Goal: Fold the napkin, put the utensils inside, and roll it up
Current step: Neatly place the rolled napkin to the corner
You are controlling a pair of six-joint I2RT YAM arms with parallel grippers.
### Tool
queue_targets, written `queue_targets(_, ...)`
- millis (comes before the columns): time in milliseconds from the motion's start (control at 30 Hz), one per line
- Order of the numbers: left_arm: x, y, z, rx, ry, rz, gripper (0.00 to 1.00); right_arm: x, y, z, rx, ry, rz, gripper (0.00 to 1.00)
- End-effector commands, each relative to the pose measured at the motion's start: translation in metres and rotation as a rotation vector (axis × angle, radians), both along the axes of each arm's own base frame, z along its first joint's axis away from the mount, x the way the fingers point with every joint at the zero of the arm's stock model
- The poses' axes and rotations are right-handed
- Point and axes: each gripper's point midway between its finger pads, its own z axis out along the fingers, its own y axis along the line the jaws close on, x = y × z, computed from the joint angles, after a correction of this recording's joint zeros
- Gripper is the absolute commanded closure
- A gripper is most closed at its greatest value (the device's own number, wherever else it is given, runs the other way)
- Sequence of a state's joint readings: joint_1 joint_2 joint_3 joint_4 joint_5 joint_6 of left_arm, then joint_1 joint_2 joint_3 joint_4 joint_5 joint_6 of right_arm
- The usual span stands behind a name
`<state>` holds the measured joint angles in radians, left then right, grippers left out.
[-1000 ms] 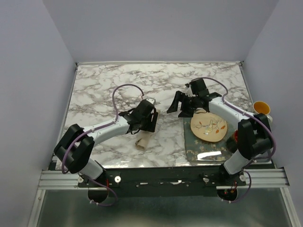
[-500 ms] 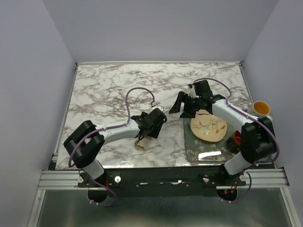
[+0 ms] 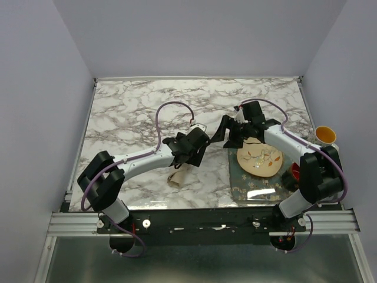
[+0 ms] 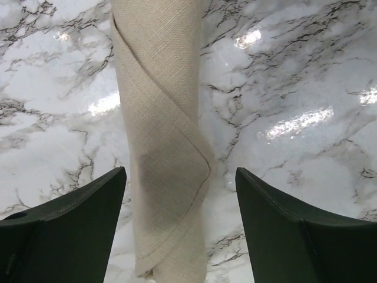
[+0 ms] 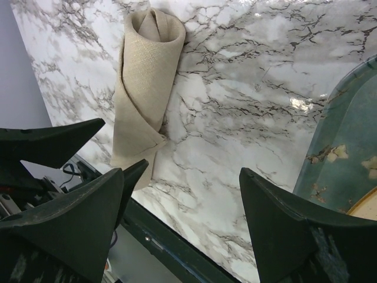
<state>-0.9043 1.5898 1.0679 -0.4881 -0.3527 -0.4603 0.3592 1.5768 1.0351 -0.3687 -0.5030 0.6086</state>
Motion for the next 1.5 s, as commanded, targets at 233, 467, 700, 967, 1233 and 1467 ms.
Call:
queue_targets(233, 0.004, 0.005, -0.021, 0.078, 0.060, -0.006, 0.20, -0.001, -0.008, 0.006, 0.058, -0.015, -0.006, 0.13)
queue_targets(467, 0.001, 0.010, -0.035, 0.109, 0.072, 0.006, 0.19, 0.001, -0.013, 0.006, 0.063, -0.018, -0.015, 0.13)
queue_targets(700, -0.001, 0.010, -0.045, 0.124, 0.089, -0.004, 0.22, 0.002, -0.014, 0.007, 0.068, -0.020, -0.016, 0.13)
queue_targets(967, 0.001, 0.015, -0.055, 0.152, 0.104, 0.000, 0.33, 0.002, -0.017, 0.007, 0.073, -0.019, -0.019, 0.13)
queue_targets(1233, 0.008, 0.027, -0.055, 0.197, 0.070, 0.029, 0.42, 0.004, -0.019, 0.008, 0.078, -0.025, -0.023, 0.13)
queue_targets(1467, 0.020, 0.040, -0.061, 0.299, 0.037, 0.052, 0.48, 0.006, -0.020, 0.010, 0.081, -0.029, -0.024, 0.13)
